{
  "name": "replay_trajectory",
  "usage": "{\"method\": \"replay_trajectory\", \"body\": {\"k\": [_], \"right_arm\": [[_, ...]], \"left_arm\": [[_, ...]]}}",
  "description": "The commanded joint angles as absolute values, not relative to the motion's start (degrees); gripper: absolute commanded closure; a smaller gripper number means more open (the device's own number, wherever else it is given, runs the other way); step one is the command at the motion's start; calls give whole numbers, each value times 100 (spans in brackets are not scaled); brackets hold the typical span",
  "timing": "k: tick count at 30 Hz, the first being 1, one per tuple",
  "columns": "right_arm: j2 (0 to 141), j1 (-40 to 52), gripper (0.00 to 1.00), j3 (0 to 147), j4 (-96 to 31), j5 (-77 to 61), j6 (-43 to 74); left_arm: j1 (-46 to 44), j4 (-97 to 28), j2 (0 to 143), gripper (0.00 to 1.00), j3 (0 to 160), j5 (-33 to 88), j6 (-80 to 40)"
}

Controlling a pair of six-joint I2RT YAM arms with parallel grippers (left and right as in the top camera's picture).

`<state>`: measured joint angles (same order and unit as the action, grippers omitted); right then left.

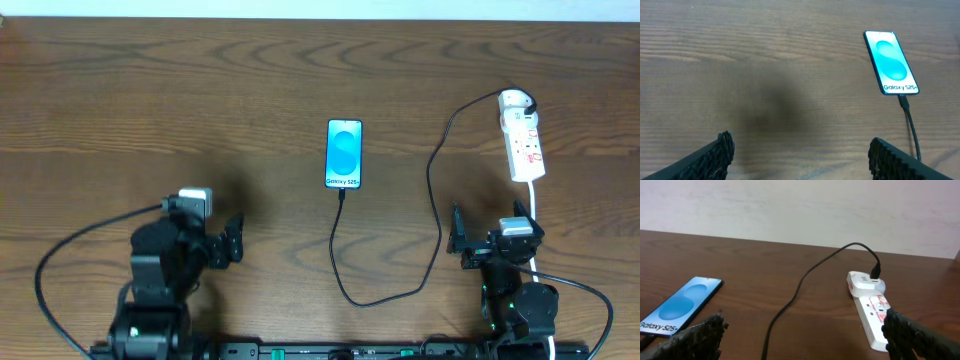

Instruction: Plug charger to phone and switch on socket

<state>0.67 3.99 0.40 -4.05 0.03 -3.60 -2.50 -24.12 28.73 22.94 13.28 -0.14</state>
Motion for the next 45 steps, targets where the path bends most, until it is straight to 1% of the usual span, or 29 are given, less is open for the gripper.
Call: {"method": "replay_trajectory", "body": {"k": [1,14,19,25,29,35,38,45], "right_arm": [[30,364,1,32,-434,54,-414],[30,364,1,32,-434,51,-414],[30,364,1,32,-434,51,-414],[30,364,1,32,-434,51,-414],[30,364,1,32,-434,51,-414],[30,364,1,32,-434,51,-414],[30,364,1,32,-434,51,-414],[30,364,1,32,-434,51,-414]], "left_arm": [[-215,-2388,2364,12,2040,1345,38],[-215,-2377,843,12,1400,1273,36],[-110,-1903,478,12,974,1245,16],[-54,-956,12,12,438,1243,-71],[-54,-246,8,12,281,1208,-69],[-56,274,8,12,154,805,-115],[-56,305,8,12,16,635,-165],[-54,-139,5,12,21,384,-220]]}}
